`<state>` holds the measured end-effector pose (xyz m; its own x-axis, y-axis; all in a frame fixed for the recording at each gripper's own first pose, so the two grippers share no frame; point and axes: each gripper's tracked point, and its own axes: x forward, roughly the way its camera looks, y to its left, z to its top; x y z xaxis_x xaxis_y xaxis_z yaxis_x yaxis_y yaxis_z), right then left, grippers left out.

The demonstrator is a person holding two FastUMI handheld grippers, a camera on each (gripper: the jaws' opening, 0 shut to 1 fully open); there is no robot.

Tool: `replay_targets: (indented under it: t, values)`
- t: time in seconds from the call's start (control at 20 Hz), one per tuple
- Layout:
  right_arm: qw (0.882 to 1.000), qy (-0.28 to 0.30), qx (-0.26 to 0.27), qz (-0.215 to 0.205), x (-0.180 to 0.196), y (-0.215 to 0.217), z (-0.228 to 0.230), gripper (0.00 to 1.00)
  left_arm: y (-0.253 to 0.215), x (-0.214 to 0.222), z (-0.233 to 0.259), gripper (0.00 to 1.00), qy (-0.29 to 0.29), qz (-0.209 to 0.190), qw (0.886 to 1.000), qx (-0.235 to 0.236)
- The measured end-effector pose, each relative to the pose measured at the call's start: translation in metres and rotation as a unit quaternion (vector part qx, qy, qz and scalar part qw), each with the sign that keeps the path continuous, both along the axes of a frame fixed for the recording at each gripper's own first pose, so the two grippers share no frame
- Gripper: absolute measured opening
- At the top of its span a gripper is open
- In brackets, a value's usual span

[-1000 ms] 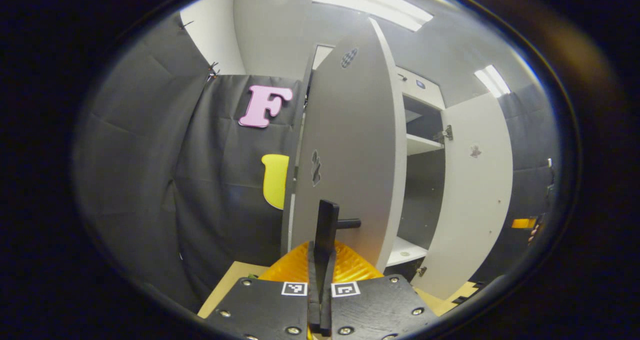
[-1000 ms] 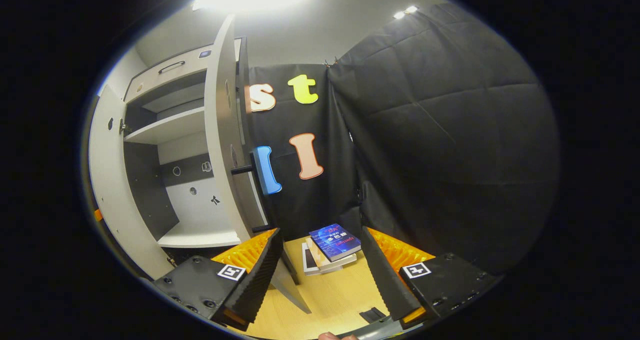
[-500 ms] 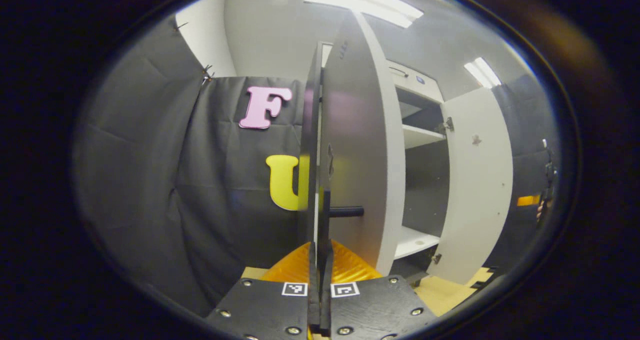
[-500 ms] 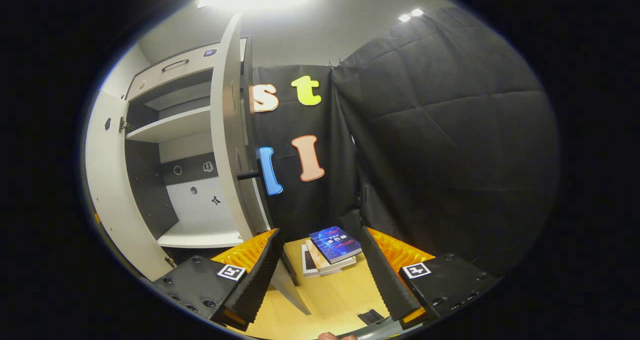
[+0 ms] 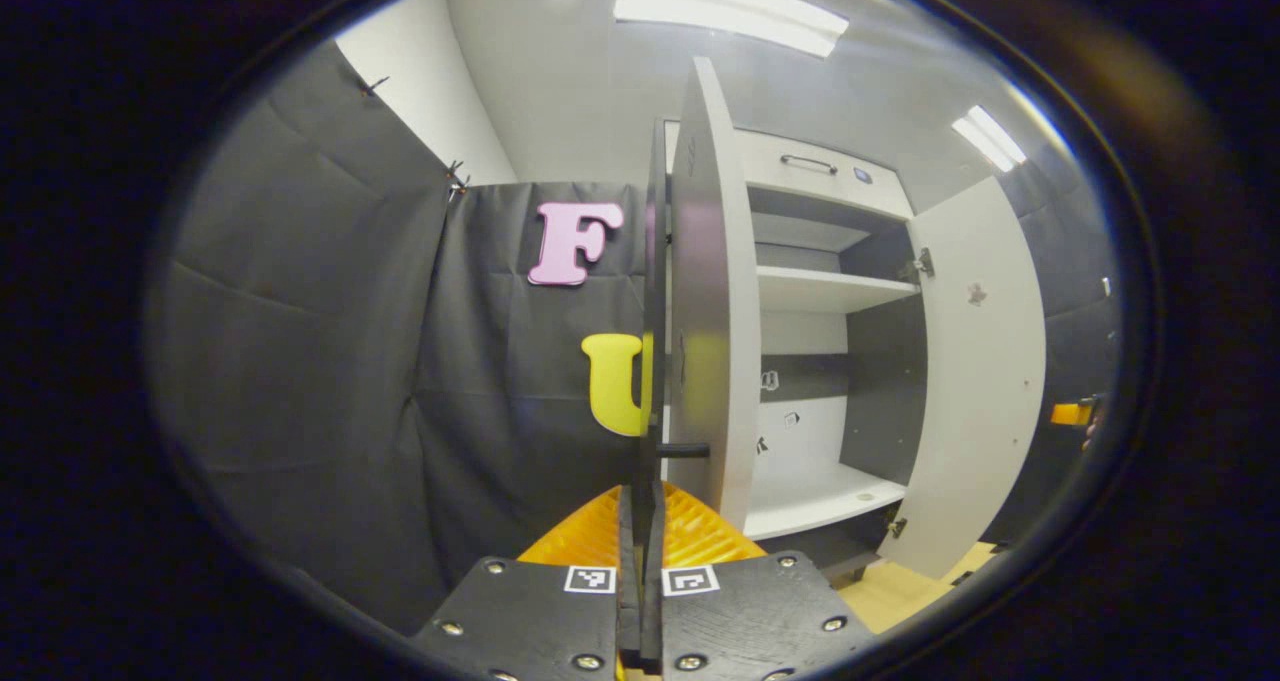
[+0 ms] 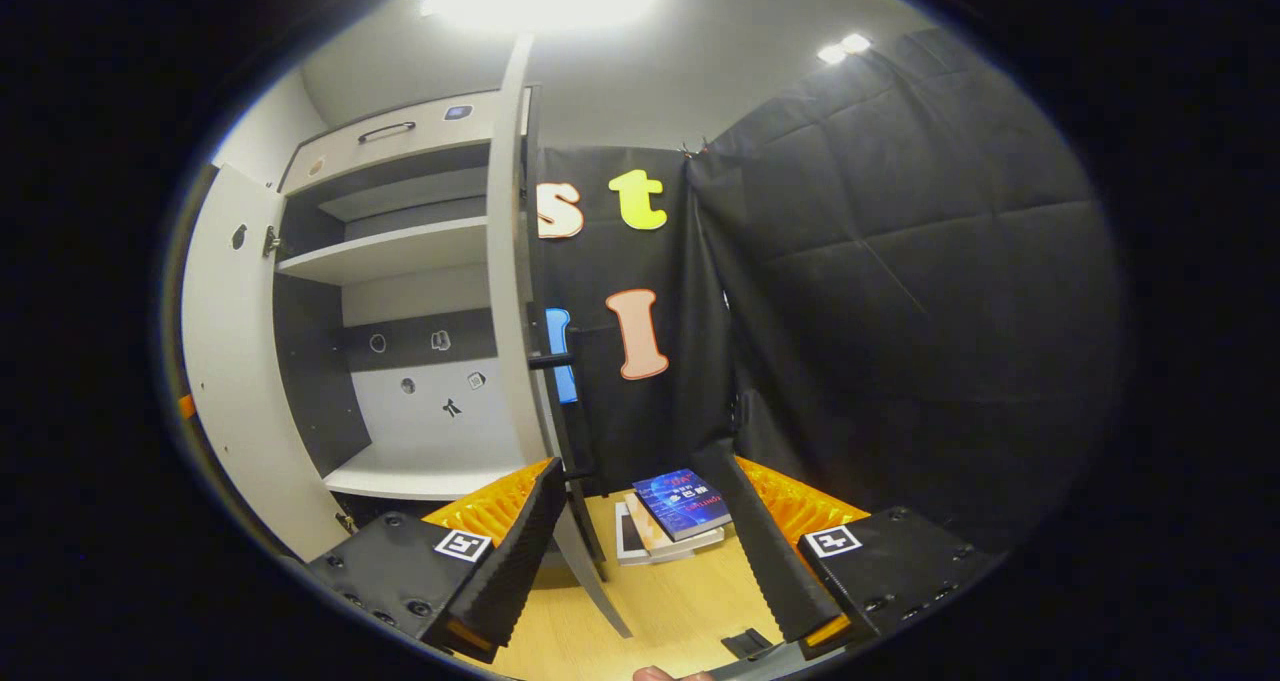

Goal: Open the right door of the double-door shoe cabinet with the right hand, and open the left door with the left hand.

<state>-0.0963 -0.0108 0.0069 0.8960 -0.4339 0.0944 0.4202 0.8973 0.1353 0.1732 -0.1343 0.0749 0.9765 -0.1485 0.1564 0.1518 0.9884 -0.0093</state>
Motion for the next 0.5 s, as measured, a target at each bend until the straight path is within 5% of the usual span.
replay_targets:
  t: [0.35,0.45,0.5]
  values:
    - [1.000,-0.009,-0.003,0.030,0.006,0.041,-0.007,0.98,-0.028,-0.029,-0.008,0.04,-0.020,0.034,0.999,-0.026]
    - [0.999,-0.007,0.013,0.041,0.009,0.053,-0.015,0.98,-0.049,-0.037,-0.017,0.27,-0.028,0.018,0.999,-0.014]
    - [0.999,-0.005,0.017,0.045,0.011,0.058,-0.017,0.98,-0.063,-0.045,-0.023,0.51,-0.027,0.003,1.000,-0.007]
